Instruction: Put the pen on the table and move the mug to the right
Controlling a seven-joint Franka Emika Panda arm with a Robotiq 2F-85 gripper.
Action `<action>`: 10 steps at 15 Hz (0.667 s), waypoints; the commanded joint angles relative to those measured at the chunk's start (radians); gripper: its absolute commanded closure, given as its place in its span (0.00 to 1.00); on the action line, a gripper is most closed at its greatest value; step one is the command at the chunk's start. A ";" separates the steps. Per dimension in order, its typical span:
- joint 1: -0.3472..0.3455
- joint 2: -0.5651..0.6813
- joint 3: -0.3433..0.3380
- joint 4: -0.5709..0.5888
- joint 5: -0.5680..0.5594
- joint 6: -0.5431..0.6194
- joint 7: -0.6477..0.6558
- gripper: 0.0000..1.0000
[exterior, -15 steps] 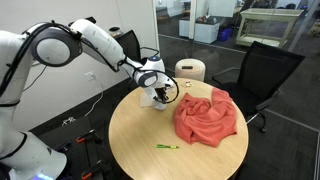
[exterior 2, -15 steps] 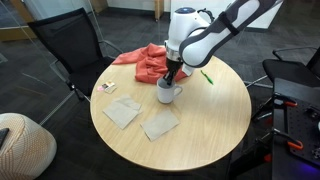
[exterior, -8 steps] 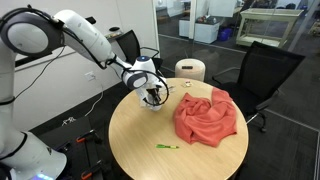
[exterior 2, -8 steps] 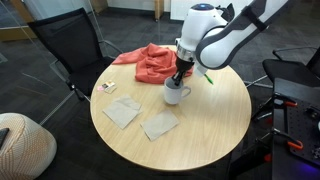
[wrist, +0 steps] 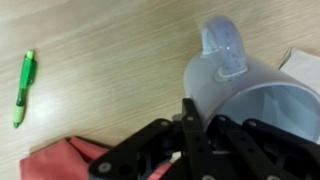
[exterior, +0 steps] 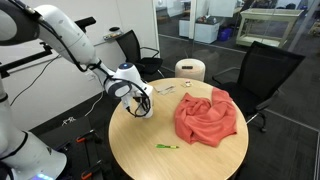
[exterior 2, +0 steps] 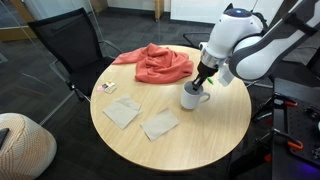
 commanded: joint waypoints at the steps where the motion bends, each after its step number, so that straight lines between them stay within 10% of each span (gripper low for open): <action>1: 0.035 -0.089 -0.033 -0.106 -0.014 0.031 0.056 0.97; 10: 0.041 -0.087 -0.045 -0.112 -0.025 0.008 0.054 0.97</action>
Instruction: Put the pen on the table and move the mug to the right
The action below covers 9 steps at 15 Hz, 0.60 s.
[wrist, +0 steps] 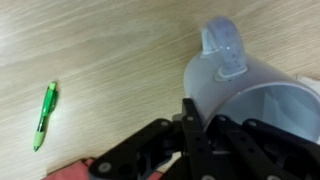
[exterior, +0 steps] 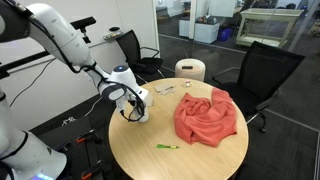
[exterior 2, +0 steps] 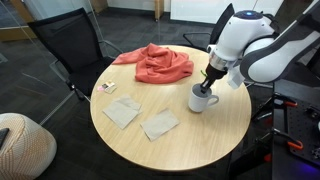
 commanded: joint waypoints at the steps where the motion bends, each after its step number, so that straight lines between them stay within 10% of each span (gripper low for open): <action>1: 0.024 -0.035 -0.024 -0.016 -0.026 -0.002 0.042 0.97; 9: 0.033 -0.011 -0.041 0.002 -0.031 -0.017 0.047 0.97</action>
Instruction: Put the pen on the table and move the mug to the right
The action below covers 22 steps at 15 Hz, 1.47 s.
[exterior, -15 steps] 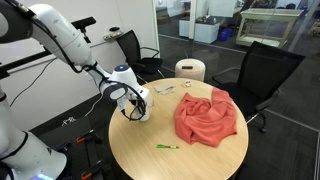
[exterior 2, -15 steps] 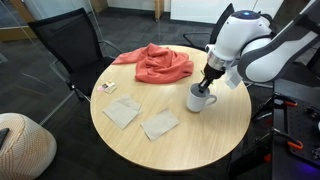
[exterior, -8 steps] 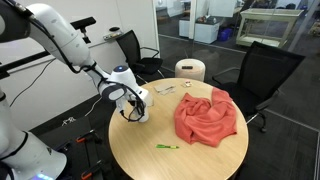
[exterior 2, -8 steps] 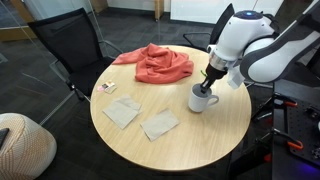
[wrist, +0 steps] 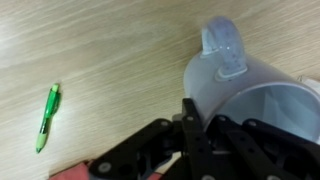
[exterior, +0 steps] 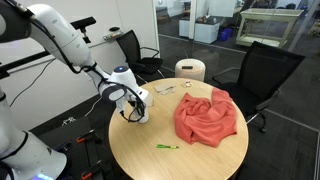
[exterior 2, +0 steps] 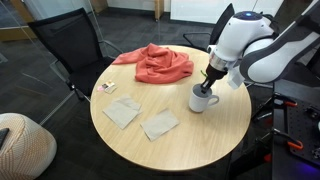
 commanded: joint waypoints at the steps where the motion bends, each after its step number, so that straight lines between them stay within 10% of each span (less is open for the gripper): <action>1: 0.027 -0.015 -0.031 0.002 -0.030 -0.015 0.047 0.97; 8: 0.036 -0.002 -0.041 0.004 -0.029 -0.029 0.047 0.97; 9: 0.037 0.000 -0.040 0.005 -0.029 -0.031 0.046 0.65; 19: 0.124 -0.122 -0.139 -0.053 -0.134 -0.035 0.101 0.01; 22: 0.107 -0.228 -0.122 -0.099 -0.189 -0.044 0.085 0.00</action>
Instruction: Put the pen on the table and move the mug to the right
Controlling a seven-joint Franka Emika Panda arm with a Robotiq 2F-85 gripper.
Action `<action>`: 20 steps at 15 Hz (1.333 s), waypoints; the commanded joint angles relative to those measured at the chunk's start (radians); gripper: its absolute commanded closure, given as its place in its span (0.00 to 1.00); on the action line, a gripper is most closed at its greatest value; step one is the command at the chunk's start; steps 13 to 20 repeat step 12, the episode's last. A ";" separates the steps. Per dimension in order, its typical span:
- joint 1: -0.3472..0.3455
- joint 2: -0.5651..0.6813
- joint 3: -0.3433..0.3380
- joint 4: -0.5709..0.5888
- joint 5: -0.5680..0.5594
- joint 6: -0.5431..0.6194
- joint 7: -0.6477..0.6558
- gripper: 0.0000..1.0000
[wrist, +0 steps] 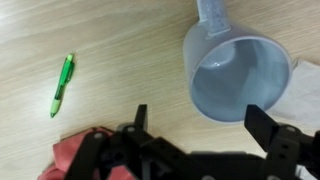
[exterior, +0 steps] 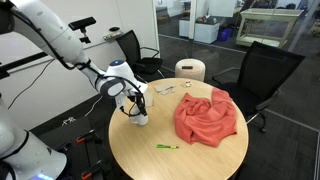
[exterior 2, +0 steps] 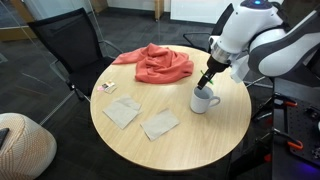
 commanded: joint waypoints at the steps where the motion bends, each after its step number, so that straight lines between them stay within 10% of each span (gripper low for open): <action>1: -0.008 -0.177 0.009 -0.088 -0.076 -0.043 0.015 0.00; 8: 0.002 -0.338 0.003 -0.141 -0.090 -0.113 0.001 0.00; 9: -0.100 -0.353 0.117 -0.149 -0.042 -0.131 -0.056 0.00; 12: -0.154 -0.314 0.173 -0.127 -0.044 -0.104 -0.038 0.00; 20: -0.154 -0.314 0.173 -0.127 -0.044 -0.104 -0.038 0.00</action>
